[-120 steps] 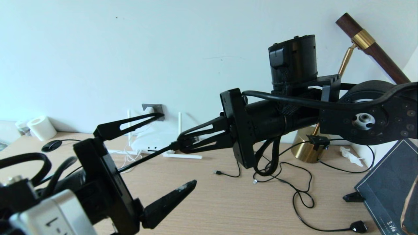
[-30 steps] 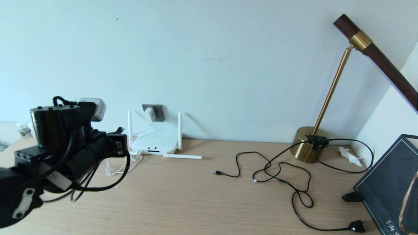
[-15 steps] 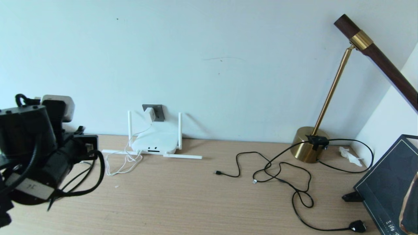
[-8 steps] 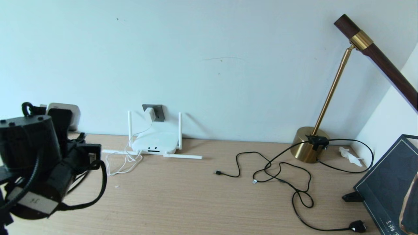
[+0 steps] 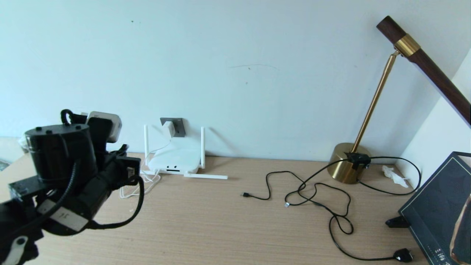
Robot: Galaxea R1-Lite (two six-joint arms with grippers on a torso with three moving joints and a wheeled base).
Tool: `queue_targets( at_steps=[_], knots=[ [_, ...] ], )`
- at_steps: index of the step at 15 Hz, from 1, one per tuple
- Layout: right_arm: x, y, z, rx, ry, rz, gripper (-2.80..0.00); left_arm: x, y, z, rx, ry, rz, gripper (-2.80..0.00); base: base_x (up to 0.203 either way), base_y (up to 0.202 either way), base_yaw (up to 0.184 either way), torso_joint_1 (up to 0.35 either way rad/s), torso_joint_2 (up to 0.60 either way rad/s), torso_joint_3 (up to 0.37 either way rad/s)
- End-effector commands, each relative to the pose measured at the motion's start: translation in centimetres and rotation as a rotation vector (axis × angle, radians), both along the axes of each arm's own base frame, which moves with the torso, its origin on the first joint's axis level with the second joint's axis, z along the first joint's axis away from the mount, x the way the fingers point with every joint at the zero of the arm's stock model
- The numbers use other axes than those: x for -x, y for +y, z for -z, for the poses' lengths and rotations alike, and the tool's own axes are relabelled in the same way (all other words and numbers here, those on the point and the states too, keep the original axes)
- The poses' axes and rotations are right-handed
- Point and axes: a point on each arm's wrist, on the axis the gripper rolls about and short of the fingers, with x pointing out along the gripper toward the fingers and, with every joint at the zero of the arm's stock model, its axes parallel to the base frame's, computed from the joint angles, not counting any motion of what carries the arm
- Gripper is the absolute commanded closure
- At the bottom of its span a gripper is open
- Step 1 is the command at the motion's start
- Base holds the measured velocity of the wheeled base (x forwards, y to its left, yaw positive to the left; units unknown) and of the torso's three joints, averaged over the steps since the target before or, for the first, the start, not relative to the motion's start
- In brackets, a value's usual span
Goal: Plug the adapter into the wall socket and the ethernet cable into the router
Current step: Align cable and router interface
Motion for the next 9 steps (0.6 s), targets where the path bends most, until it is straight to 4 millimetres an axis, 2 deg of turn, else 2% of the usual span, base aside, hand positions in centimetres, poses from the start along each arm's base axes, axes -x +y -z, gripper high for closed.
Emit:
queue_targets(
  at_steps=[1, 4, 6, 9],
  knots=[
    [-0.1, 0.0, 0.3, 0.000, 0.009, 0.000, -2.80, 0.3, -1.2, -0.1, 0.019, -0.011, 0.056, 0.00, 0.000, 0.000, 0.000, 0.000, 0.00, 0.000],
    [-0.1, 0.0, 0.3, 0.000, 0.009, 0.000, -2.80, 0.6, -1.5, 1.5, 0.042, 0.032, 0.068, 0.00, 0.000, 0.000, 0.000, 0.000, 0.00, 0.000],
    [-0.1, 0.0, 0.3, 0.000, 0.009, 0.000, -2.80, 0.9, -2.1, -0.2, 0.055, -0.023, 0.095, 0.00, 0.000, 0.000, 0.000, 0.000, 0.00, 0.000],
    [-0.1, 0.0, 0.3, 0.000, 0.009, 0.000, -2.80, 0.6, -2.3, -0.3, 0.058, -0.022, 0.110, 0.00, 0.000, 0.000, 0.000, 0.000, 0.00, 0.000]
  ],
)
